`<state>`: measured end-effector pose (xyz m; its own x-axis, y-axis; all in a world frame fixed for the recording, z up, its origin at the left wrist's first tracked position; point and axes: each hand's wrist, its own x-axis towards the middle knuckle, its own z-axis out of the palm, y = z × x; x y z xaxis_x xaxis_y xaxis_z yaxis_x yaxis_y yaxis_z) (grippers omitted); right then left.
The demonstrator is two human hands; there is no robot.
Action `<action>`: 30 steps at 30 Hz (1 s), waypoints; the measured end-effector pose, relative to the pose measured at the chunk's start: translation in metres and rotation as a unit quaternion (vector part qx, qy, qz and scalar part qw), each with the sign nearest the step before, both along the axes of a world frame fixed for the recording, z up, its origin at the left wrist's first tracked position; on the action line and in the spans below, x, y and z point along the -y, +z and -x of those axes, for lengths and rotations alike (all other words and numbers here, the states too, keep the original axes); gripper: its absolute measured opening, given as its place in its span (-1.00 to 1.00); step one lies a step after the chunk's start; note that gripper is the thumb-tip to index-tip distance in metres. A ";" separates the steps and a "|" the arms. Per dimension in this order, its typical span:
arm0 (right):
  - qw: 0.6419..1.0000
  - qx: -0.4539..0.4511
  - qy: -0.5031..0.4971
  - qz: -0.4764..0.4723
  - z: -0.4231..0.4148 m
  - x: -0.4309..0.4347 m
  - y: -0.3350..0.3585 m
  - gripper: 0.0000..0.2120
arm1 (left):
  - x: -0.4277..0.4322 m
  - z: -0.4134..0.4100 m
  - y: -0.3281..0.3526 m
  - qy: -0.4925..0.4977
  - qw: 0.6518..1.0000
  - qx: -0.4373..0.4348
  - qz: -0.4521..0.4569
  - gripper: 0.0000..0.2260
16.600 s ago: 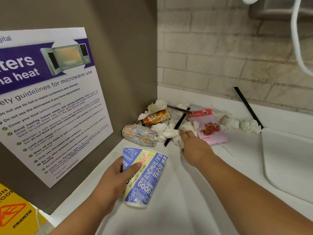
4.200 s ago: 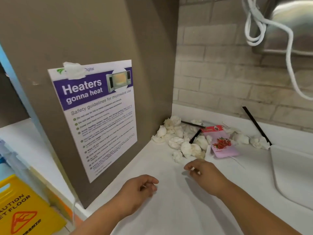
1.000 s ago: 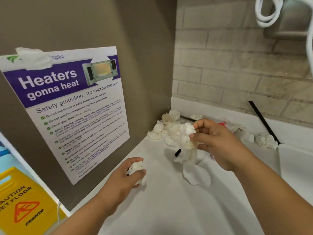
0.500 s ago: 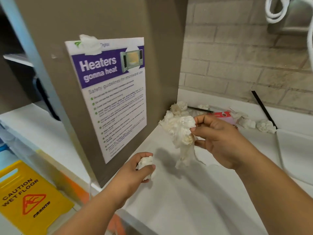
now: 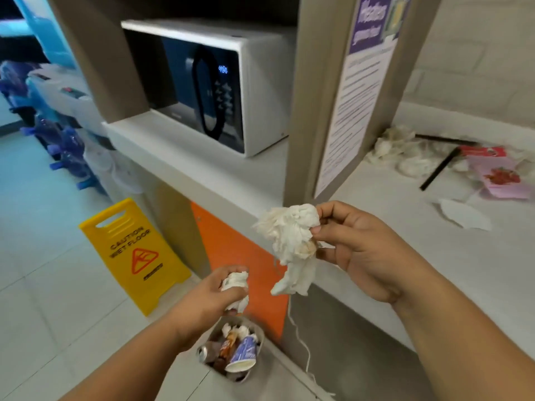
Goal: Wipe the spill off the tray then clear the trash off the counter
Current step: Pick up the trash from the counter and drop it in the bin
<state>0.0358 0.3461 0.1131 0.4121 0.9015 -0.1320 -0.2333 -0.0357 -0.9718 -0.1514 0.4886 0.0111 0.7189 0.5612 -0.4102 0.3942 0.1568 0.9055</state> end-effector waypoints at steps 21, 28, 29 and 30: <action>0.979 0.010 0.042 0.199 0.061 -0.129 -0.390 -0.86 | -0.031 0.056 -0.311 0.243 0.935 -0.232 0.111 -0.58; 0.968 0.045 0.045 0.243 0.052 -0.152 -0.528 -0.81 | -0.041 0.037 -0.422 0.285 0.917 -0.244 0.136 -0.57; 0.967 0.053 0.050 0.245 0.051 -0.155 -0.545 -0.82 | -0.042 0.033 -0.434 0.284 0.919 -0.241 0.129 -0.60; 0.965 0.067 0.056 0.248 0.051 -0.158 -0.560 -0.82 | -0.044 0.029 -0.444 0.282 0.921 -0.239 0.122 -0.63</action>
